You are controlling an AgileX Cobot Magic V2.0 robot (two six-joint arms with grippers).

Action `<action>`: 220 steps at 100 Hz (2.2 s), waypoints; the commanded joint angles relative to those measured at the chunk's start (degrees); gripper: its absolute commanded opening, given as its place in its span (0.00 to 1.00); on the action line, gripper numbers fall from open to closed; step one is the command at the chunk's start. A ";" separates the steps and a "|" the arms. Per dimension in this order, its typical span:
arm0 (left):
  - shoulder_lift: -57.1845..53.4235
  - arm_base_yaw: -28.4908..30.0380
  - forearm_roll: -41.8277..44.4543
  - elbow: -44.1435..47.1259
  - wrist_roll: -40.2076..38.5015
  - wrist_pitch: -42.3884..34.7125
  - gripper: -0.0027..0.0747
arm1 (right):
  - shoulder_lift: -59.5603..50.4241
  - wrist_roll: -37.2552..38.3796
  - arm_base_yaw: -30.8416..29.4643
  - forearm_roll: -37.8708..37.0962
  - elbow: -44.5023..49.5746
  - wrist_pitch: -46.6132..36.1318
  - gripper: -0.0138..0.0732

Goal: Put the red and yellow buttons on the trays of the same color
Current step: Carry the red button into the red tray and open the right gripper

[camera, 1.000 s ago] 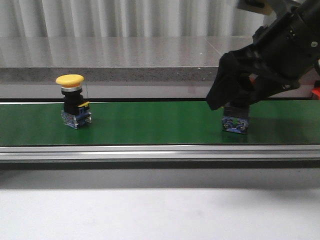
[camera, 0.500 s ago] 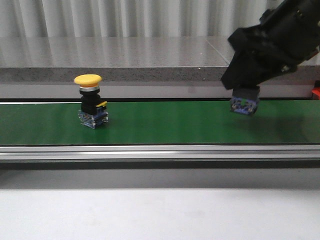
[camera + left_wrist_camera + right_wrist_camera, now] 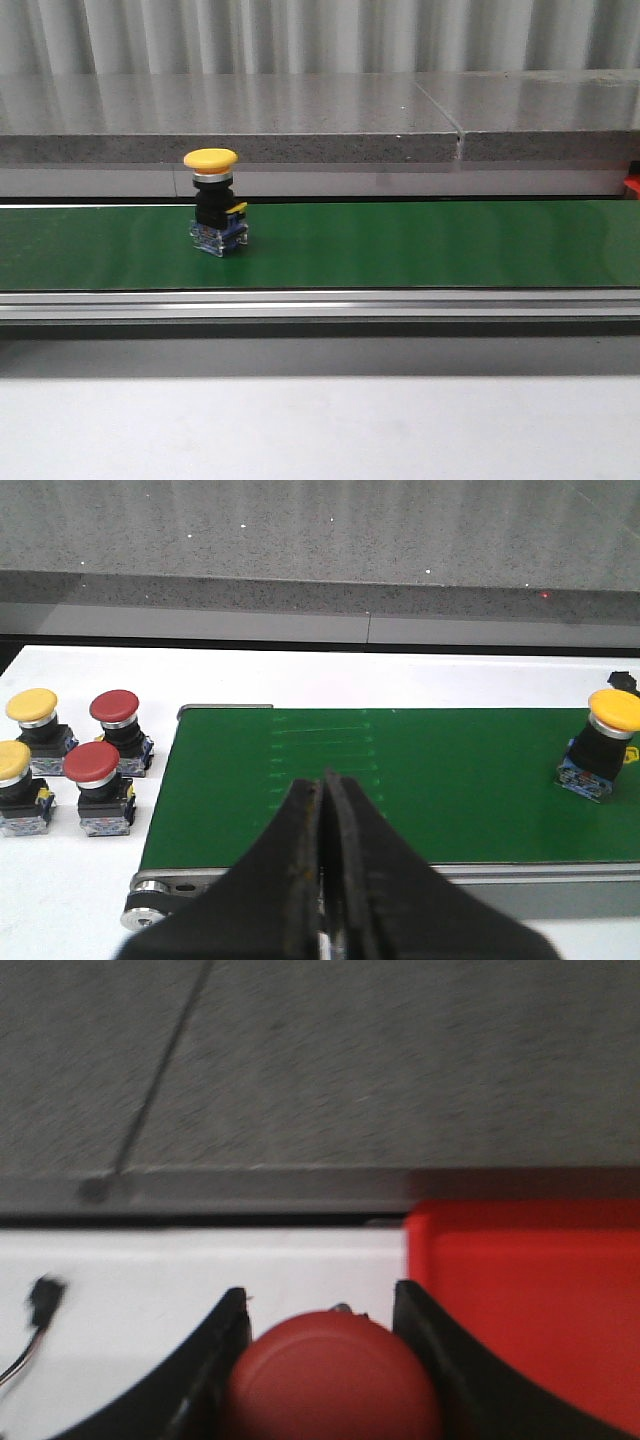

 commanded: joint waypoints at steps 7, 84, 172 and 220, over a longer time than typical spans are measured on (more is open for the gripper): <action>0.41 -0.44 -0.65 -1.64 -0.06 -4.16 0.01 | 0.52 0.73 -6.17 4.65 -2.80 -10.42 0.29; 0.41 -0.44 -0.65 -1.64 -0.06 -4.16 0.01 | 19.74 -0.13 -15.14 11.53 -3.38 -15.54 0.29; 0.41 -0.44 -0.65 -1.64 -0.06 -4.16 0.01 | 27.24 -0.13 -15.14 10.18 -6.69 -10.07 0.29; 0.41 -0.44 -0.65 -1.64 -0.06 -4.16 0.01 | 24.75 -0.13 -15.89 10.14 -7.42 -9.48 0.92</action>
